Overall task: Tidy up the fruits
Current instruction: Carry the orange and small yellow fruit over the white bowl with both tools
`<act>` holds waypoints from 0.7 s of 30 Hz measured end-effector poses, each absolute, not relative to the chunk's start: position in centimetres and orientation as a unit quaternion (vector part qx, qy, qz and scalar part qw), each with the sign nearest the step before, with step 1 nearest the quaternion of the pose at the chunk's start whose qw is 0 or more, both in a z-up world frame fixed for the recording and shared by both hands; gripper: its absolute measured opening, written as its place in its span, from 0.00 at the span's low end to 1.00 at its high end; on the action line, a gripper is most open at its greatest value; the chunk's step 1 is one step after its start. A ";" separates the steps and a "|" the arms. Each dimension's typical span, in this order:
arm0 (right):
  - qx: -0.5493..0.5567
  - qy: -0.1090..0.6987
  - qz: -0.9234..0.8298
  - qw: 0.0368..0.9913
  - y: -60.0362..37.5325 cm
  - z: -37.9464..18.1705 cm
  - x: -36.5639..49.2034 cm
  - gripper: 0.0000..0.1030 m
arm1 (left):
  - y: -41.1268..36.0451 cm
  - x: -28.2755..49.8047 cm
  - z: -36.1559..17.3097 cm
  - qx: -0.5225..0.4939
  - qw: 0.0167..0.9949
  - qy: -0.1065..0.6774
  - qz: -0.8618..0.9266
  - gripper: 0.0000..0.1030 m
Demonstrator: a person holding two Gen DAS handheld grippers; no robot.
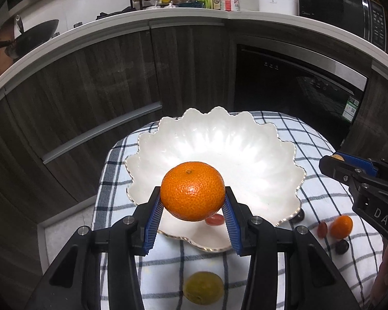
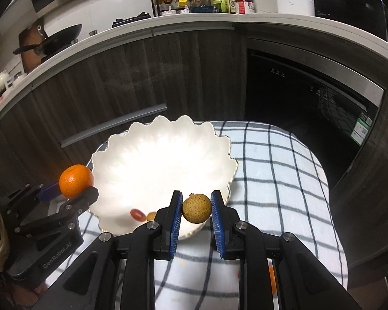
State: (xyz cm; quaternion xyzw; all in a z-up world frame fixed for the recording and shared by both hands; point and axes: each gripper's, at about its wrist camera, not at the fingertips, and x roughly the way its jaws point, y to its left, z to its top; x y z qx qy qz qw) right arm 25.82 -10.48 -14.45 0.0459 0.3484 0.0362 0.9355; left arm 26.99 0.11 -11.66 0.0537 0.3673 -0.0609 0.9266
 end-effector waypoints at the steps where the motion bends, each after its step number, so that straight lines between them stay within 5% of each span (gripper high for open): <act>1: 0.044 0.347 0.036 0.936 -10.4 -14.4 26.2 0.23 | 0.2 27.2 -11.7 0.054 0.927 0.367 -0.060 0.44; 21: 0.040 0.376 0.048 0.924 -9.1 -16.2 30.7 0.23 | 1.0 30.7 -13.9 0.042 0.917 0.394 -0.044 0.44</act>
